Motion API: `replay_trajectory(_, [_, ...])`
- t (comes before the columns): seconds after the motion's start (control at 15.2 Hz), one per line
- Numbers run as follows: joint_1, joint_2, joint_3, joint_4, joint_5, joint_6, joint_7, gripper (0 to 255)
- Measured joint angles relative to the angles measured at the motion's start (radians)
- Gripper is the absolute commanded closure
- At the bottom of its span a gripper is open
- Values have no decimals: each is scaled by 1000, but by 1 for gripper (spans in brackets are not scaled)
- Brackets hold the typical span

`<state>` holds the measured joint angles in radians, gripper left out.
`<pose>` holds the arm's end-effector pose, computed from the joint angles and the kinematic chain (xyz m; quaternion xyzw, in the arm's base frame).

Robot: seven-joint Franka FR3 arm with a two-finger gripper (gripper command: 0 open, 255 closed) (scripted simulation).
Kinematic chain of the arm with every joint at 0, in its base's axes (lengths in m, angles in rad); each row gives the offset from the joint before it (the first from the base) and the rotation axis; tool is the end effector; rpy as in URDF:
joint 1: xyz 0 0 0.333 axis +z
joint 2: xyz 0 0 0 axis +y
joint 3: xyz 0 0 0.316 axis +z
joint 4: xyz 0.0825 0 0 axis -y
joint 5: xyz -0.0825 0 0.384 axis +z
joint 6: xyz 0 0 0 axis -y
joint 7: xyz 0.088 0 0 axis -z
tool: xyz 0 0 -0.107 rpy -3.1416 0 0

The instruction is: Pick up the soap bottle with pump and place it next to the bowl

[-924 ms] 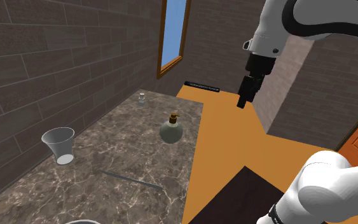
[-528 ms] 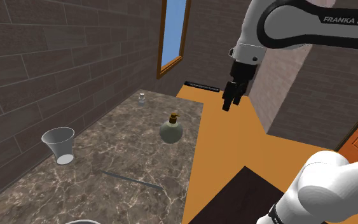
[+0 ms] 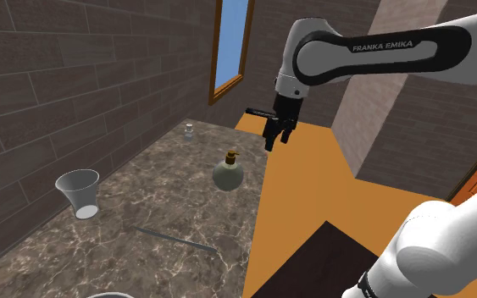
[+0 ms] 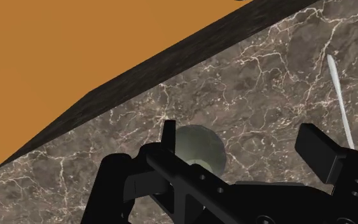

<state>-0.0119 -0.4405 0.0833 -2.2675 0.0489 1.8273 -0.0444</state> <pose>0.4190 0.0376 0.5288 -0.9988 -0.0477 0.0005 0.0059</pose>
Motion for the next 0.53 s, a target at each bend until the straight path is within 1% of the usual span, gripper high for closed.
replay_trajectory(0.33, [-7, 177, 15, 69, -20, 116, 20, 0])
replay_trajectory(0.53, [-10, 282, 20, 129, -36, 167, 33, 0])
